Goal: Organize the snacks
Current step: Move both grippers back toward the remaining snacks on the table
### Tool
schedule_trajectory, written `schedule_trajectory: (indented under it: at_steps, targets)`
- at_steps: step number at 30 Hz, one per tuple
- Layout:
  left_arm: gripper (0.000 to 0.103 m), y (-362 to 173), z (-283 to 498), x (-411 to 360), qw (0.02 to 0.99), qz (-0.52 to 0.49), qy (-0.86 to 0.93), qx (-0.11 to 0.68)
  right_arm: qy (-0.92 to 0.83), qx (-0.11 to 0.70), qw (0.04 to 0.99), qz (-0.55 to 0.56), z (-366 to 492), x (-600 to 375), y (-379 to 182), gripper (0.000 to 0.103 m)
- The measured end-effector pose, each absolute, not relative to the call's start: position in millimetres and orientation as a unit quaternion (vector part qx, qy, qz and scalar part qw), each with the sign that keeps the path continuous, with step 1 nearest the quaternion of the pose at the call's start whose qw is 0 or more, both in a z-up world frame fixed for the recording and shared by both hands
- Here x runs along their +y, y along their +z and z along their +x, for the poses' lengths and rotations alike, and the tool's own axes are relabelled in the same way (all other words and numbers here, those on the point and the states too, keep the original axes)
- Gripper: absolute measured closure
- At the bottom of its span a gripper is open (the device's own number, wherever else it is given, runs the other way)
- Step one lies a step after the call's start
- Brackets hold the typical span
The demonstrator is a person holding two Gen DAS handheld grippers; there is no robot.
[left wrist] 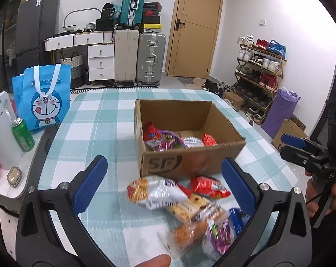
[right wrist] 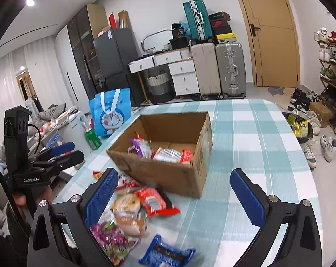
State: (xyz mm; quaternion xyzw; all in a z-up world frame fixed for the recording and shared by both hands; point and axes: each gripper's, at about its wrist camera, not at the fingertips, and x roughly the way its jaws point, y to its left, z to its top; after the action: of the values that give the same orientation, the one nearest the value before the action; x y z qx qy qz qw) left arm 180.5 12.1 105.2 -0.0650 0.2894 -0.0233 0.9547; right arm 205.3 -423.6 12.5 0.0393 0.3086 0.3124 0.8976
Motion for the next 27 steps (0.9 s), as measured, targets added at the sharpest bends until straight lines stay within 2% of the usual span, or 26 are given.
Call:
schedule_trajectory:
  at_steps: [11, 27]
  targets:
    - [0.001, 96, 136, -9, 0.953, -0.041, -0.028, 0.299, 0.312, 0.329, 0.891, 0.009, 178, -430, 7, 0.001]
    - [0.001, 69, 130, -31, 0.939, -0.034, -0.054, 0.338, 0.327, 0.379, 0.864, -0.048, 162, -429, -26, 0.001]
